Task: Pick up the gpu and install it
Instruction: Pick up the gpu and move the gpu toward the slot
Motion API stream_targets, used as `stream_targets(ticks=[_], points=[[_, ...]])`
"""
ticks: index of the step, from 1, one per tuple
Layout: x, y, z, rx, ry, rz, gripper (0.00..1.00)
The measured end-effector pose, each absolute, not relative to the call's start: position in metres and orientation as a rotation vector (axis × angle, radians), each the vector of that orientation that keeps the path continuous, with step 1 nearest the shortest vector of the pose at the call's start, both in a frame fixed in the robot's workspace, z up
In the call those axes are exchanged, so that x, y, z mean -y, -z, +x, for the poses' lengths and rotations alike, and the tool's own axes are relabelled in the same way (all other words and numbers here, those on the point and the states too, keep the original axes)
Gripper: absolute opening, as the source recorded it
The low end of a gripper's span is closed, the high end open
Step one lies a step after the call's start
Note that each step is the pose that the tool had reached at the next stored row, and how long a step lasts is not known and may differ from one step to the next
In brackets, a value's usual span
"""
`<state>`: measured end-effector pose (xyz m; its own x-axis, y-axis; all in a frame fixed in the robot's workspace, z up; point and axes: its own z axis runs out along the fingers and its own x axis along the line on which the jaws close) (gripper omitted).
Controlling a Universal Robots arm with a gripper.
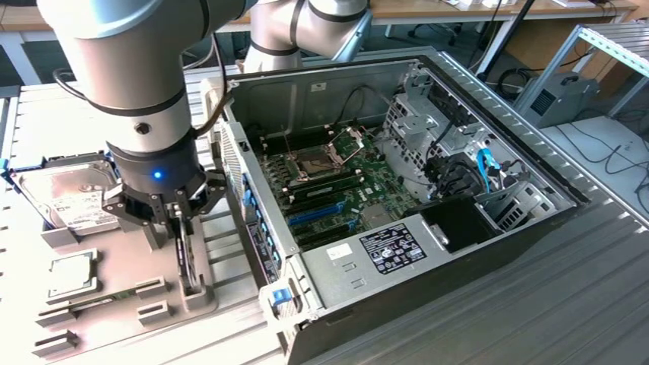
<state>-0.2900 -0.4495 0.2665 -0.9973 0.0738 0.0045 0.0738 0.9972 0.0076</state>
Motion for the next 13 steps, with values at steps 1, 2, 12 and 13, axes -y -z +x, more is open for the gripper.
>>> stream_targets(ticks=[1, 2, 12, 13], points=[[0.4495, -0.267, -0.29, 3.135, 0.012, -0.116, 0.26], [0.4495, -0.2674, -0.29, 3.135, 0.012, -0.116, 0.26], [0.4495, -0.2714, -0.29, 3.135, 0.012, -0.116, 0.26], [0.4495, -0.2719, -0.29, 3.135, 0.012, -0.116, 0.26]])
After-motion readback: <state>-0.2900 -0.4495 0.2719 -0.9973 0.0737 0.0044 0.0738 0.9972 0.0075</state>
